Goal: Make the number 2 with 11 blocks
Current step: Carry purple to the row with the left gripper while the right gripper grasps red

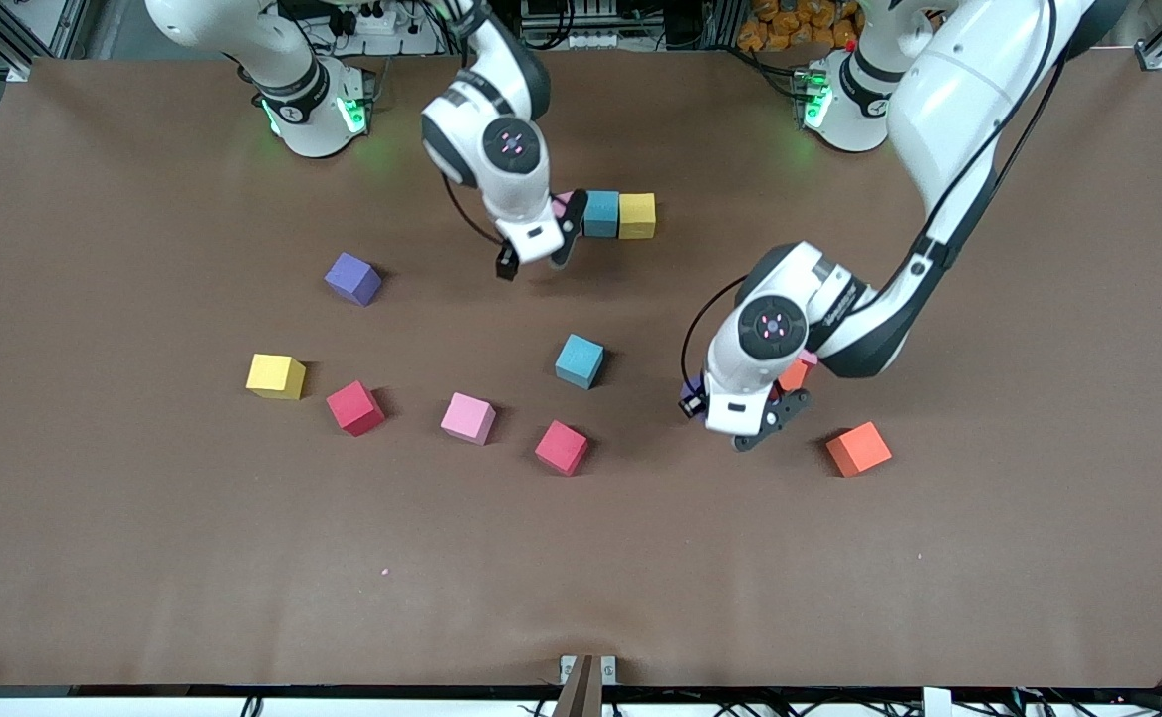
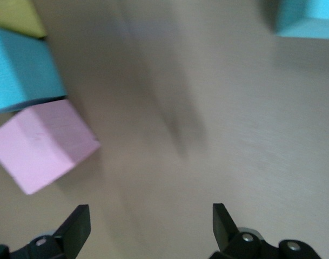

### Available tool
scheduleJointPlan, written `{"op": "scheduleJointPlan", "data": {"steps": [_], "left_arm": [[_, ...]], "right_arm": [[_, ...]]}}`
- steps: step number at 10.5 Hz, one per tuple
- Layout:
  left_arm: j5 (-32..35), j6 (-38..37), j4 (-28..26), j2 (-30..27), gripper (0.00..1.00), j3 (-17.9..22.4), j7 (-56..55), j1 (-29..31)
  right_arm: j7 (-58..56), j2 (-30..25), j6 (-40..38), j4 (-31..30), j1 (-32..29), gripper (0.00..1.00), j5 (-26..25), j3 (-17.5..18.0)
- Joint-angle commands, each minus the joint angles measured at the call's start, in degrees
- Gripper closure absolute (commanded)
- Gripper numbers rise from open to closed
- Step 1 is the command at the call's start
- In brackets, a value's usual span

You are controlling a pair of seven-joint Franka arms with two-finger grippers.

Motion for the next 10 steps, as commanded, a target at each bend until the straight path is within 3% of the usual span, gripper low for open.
{"op": "scheduleJointPlan", "data": {"steps": [1,3,6,10], "left_arm": [[0.91,-0.02,-6.34,-5.58,0.63,-0.29,2.13,0.96],[0.91,-0.02,-8.02,-6.21,0.63,-4.05,3.89,3.14],[1.00,-0.02,-12.58,-6.12,0.63,-14.24,12.31,11.22],[1.09,0.07,-14.35,-5.68,0.63,-17.25,11.81,9.15]], "right_arm": [[0.51,-0.36,-0.74,0.79,-7.11,0.00,0.61,0.62],[0.60,0.07,-0.83,2.97,-12.82,0.00,0.61,0.62],[3.59,1.65,-0.83,7.99,-20.73,0.00,-0.09,0.53],[3.33,6.30,0.23,15.19,-27.33,0.00,-4.11,-1.92]]}}
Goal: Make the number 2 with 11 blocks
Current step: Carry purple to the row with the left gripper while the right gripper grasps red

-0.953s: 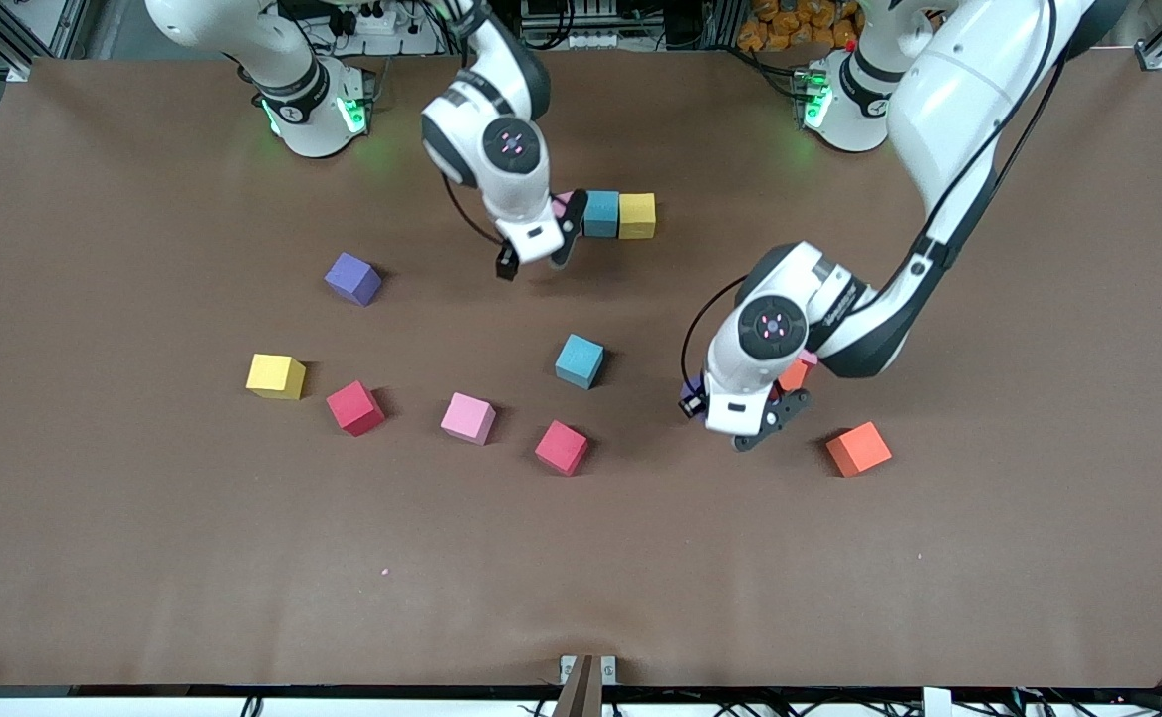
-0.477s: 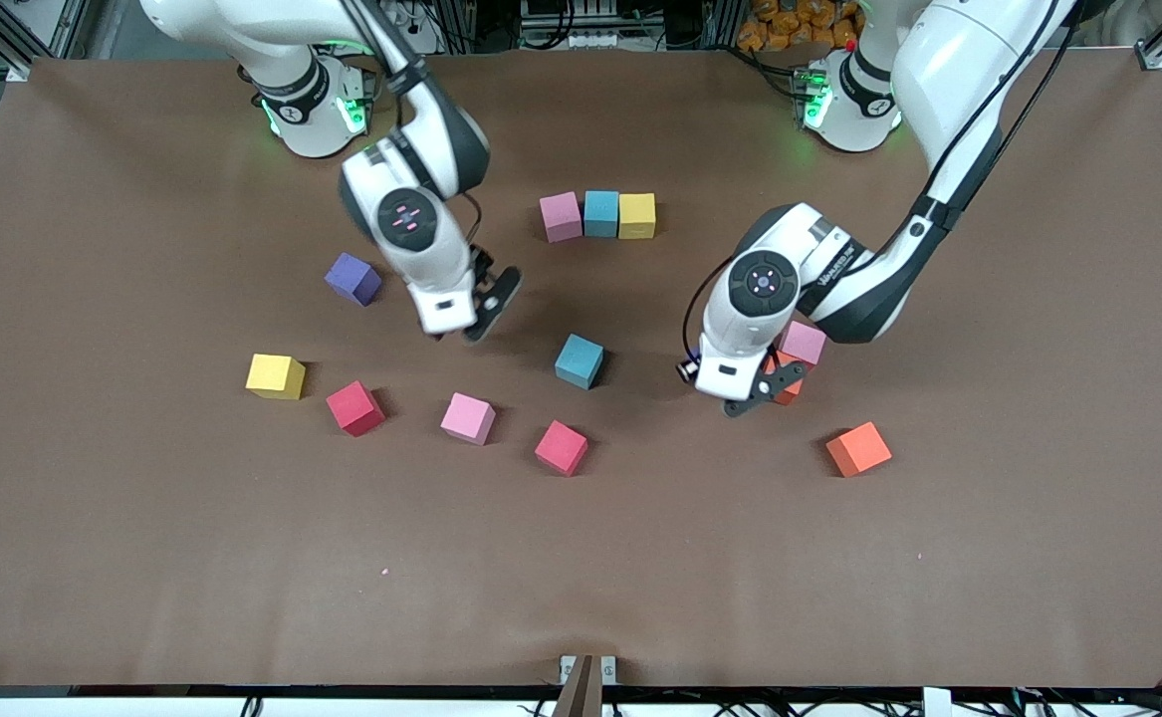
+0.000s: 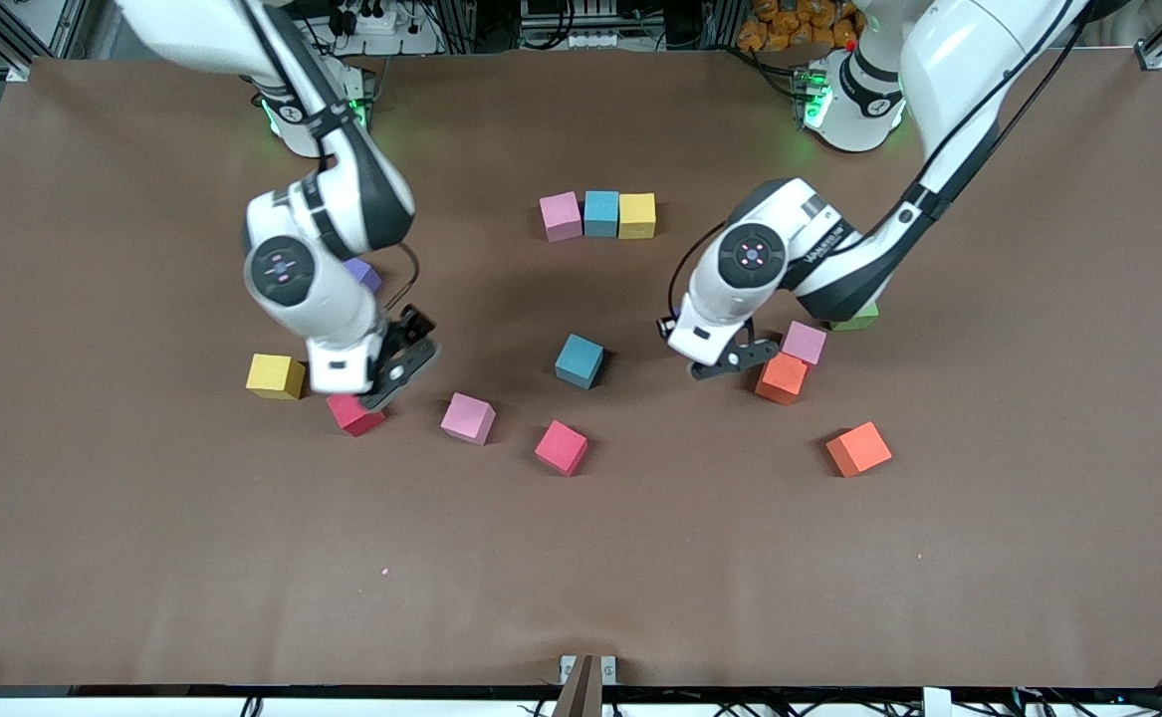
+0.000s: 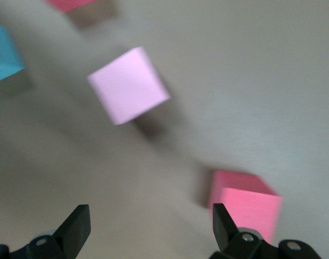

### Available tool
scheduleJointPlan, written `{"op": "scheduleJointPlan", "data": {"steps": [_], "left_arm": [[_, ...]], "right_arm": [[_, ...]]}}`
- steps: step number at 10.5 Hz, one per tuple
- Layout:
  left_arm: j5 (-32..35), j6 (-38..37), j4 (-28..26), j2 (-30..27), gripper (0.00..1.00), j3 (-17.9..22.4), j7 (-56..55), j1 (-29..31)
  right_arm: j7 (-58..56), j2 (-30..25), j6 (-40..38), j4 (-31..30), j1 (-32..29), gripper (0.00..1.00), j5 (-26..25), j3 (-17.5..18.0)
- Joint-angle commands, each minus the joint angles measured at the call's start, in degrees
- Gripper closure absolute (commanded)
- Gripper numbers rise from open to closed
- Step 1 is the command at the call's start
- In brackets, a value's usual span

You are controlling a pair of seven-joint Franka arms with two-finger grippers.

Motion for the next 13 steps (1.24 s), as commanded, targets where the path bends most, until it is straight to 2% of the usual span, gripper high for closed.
{"op": "scheduleJointPlan", "data": {"steps": [1,5,8,10,13], "left_arm": [[1.52,0.89,-2.95,-1.21,0.63,-1.09,-0.04,-2.67],[1.70,6.51,-8.05,-1.12,0.63,-1.09,-0.13,-8.48],[3.35,9.85,-11.74,-1.03,0.63,-1.00,-4.86,-10.07],[6.87,11.87,-12.97,0.02,0.63,-1.00,-10.82,-11.21],[7.59,12.32,-12.98,0.99,0.63,-1.00,-15.15,-12.18]], "right_arm": [[1.09,4.09,-0.27,4.84,-3.00,0.00,-5.01,-0.35],[1.44,7.16,-0.18,5.98,-5.38,0.00,-5.21,-0.35],[1.00,8.22,0.61,5.72,-5.47,0.00,-5.21,-0.35],[1.09,9.01,0.70,5.19,-5.47,0.00,-4.95,-0.35],[1.00,10.42,1.75,5.19,-5.56,0.00,-4.94,-0.35]]}}
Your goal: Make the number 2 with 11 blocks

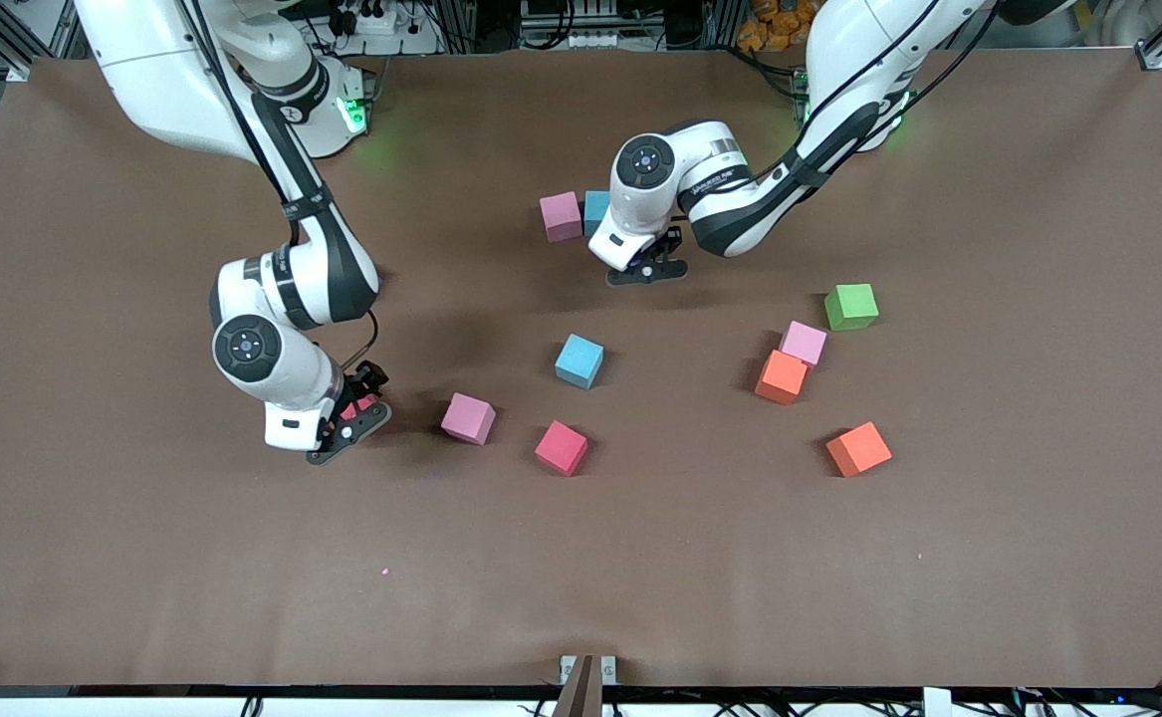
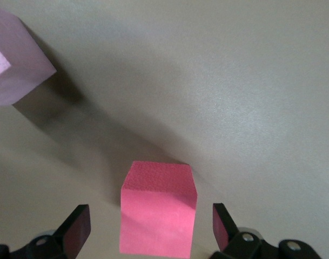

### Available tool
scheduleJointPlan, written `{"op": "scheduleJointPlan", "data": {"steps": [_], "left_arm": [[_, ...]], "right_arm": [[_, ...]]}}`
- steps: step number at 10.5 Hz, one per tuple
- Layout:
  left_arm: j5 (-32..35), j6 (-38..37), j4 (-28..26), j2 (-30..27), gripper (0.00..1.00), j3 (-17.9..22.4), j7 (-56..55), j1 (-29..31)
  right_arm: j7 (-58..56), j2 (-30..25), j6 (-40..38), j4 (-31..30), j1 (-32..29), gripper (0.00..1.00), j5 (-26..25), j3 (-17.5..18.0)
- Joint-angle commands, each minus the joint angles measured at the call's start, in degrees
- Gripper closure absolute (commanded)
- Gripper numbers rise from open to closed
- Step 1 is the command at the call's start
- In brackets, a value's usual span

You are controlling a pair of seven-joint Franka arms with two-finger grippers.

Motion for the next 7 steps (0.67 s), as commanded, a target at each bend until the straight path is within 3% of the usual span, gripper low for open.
{"op": "scheduleJointPlan", "data": {"steps": [1,7], "left_arm": [[1.59,1.07,-0.73,0.24,0.63,-0.01,-2.62,-0.86],[3.78,1.07,-2.14,-0.03,0.62,-0.01,-2.53,-0.95]], "right_arm": [[0.69,1.60,1.32,0.90,-1.24,0.00,-0.88,0.76],[0.69,4.06,2.56,0.81,-1.86,0.00,-0.88,0.76]]}}
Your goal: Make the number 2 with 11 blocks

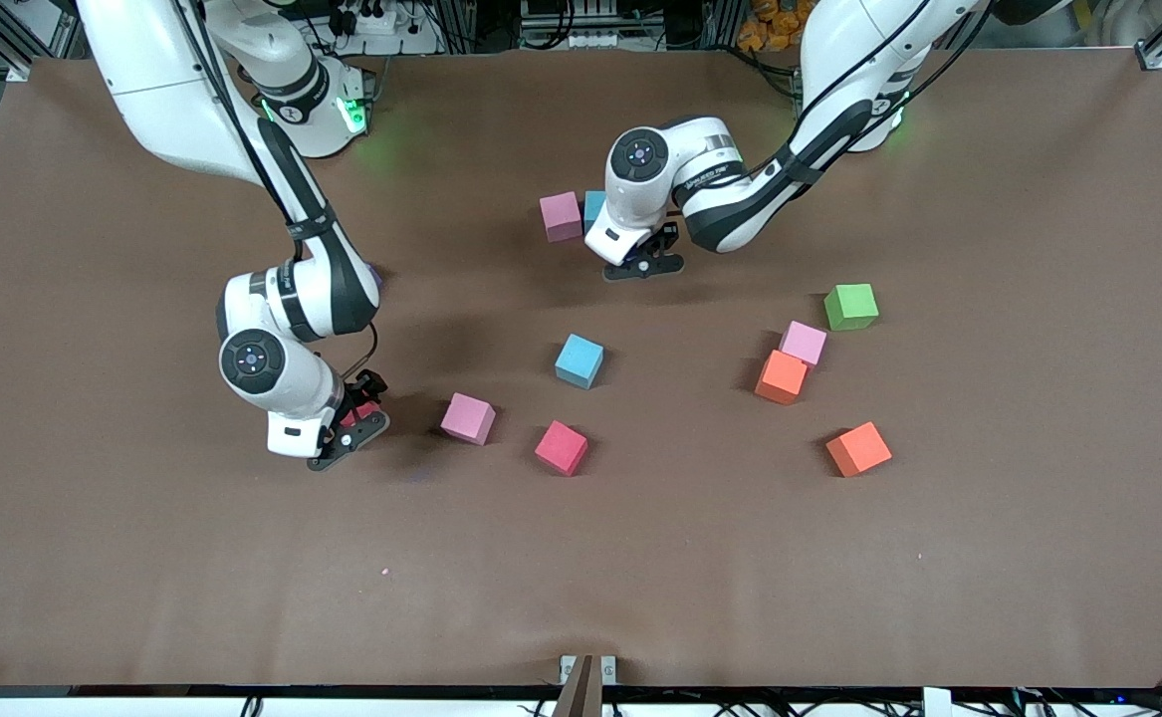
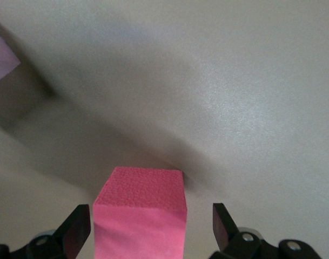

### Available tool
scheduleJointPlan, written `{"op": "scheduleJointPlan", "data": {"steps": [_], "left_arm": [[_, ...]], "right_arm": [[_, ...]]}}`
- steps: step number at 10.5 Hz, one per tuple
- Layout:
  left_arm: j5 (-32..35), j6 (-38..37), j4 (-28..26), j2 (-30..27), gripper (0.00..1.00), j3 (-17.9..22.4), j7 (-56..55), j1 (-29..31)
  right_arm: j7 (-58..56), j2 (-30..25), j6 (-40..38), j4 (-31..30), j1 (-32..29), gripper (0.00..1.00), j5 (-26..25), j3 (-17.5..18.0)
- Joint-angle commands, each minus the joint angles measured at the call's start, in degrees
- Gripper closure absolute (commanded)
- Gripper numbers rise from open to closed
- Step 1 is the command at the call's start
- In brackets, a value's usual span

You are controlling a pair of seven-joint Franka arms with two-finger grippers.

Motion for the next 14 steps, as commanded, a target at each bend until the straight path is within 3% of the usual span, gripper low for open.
{"op": "scheduleJointPlan", "data": {"steps": [1,2,3,4,5,6,10,12,14], "left_arm": [[2.48,1.03,-1.84,0.00,0.61,0.18,-1.87,-0.24],[2.48,1.03,-1.84,0.00,0.60,0.09,-1.87,-0.24],[2.48,0.94,-2.10,-0.09,0.60,0.18,-1.69,-0.33],[2.48,0.94,-2.36,-0.17,0.55,0.18,-1.69,-0.50],[2.48,0.94,-2.36,-0.35,0.24,0.18,-1.69,-0.50],[2.48,0.68,-2.01,-0.44,0.00,0.18,-1.87,-0.50],[2.39,-1.15,0.53,-1.14,0.00,0.09,-2.31,-0.15],[1.86,-6.50,5.35,-1.32,0.00,0.09,-2.92,0.28],[1.34,-7.23,9.66,-0.97,0.00,0.70,-3.18,1.33]], "right_arm": [[0.78,1.37,0.02,0.81,-1.00,0.00,-0.88,0.81],[0.78,1.37,0.02,0.81,-0.91,0.01,-0.71,0.81],[1.21,1.37,-0.06,0.81,-0.91,0.38,-0.62,0.81],[1.30,1.37,-0.07,0.81,-1.00,0.61,-0.53,0.81],[1.30,1.29,-0.33,0.81,-1.00,0.67,-0.45,0.81],[1.39,0.85,-0.76,0.81,-0.91,0.67,-0.44,0.90],[2.00,-1.79,-2.44,1.43,0.49,0.67,-0.44,0.99],[4.80,-2.66,-4.71,1.78,1.19,0.66,-0.44,1.42],[9.54,-3.19,-8.22,3.00,3.04,0.66,-0.36,1.60]]}}
